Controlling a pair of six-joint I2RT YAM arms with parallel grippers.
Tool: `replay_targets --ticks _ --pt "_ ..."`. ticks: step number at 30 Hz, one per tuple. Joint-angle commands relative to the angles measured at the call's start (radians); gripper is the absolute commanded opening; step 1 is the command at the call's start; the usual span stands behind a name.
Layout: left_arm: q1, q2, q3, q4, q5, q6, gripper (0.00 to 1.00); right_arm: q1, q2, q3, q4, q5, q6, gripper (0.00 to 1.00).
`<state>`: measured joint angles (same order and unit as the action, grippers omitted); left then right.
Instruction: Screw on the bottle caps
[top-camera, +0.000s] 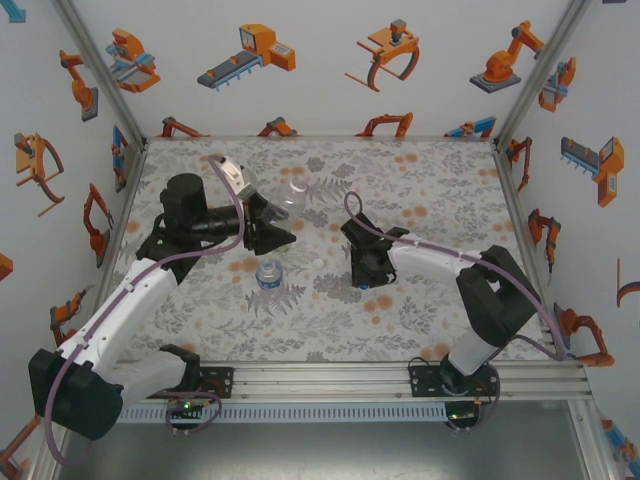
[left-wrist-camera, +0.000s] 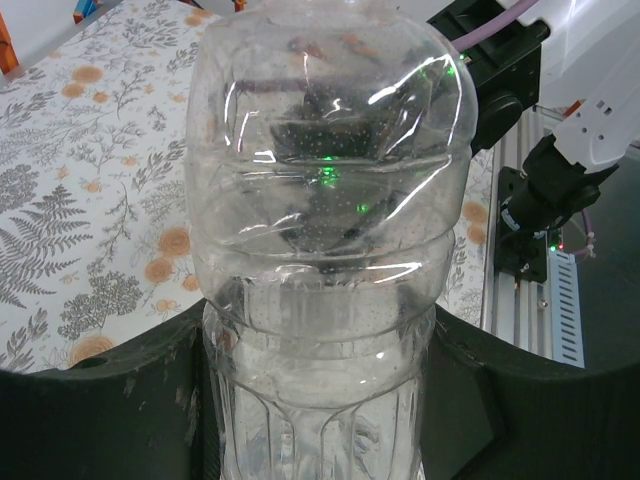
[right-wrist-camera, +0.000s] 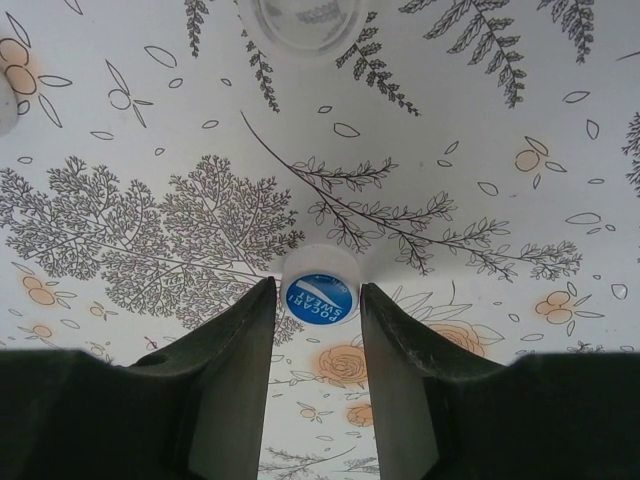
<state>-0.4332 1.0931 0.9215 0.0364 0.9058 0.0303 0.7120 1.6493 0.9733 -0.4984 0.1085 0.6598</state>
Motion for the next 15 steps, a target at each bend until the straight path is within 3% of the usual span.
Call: replay_targets --ticks 1,15 --pt "-0.006 0.003 0.033 0.000 0.018 0.011 0.00 0.009 0.017 0.040 -0.030 0.031 -0.017 0.39" --pt "-0.005 0.011 0.037 -0.004 0.021 0.009 0.00 0.016 0.043 0.046 -0.032 0.025 -0.019 0.38"
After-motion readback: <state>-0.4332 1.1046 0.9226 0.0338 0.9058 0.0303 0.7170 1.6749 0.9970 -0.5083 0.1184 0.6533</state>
